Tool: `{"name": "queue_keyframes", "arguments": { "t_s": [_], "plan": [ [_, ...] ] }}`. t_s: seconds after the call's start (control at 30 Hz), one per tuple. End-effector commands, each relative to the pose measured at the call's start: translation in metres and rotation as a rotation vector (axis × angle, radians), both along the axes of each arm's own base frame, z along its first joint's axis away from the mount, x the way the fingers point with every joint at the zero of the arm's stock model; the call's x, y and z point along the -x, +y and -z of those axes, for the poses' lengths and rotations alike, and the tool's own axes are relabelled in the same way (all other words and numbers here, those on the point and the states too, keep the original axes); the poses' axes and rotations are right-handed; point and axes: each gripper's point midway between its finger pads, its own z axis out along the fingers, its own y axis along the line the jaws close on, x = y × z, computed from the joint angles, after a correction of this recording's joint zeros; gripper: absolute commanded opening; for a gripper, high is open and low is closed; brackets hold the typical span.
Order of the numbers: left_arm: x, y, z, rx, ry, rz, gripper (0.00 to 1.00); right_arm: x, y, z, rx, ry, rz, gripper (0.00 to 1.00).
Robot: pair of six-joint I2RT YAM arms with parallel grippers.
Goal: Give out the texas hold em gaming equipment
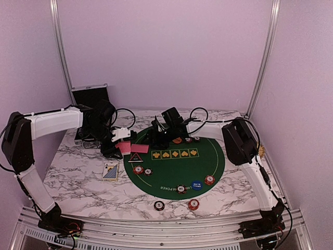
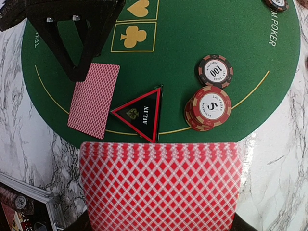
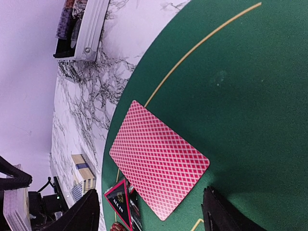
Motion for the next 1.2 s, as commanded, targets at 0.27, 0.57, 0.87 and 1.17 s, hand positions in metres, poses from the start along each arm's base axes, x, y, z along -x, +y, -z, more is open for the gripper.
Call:
{"name": "queue_keyframes", "arguments": {
  "t_s": [0.27, 0.57, 0.87, 1.17],
  "plan": [
    [0.005, 0.001, -0.008, 0.016, 0.008, -0.003, 0.02, 0.023, 0.009, 0.016, -0.027, 0.094, -0.046, 0.69],
    [0.005, 0.002, -0.008, 0.013, 0.009, -0.004, 0.02, 0.023, 0.024, 0.011, -0.098, 0.112, -0.058, 0.69],
    [0.005, 0.003, -0.007, 0.004, 0.006, -0.006, 0.01, 0.012, 0.012, -0.009, -0.069, 0.033, -0.027, 0.7],
    [0.007, 0.007, -0.004, -0.011, 0.004, 0.0, 0.01, 0.043, -0.003, -0.015, -0.045, 0.005, -0.048, 0.71]
  ]
}}
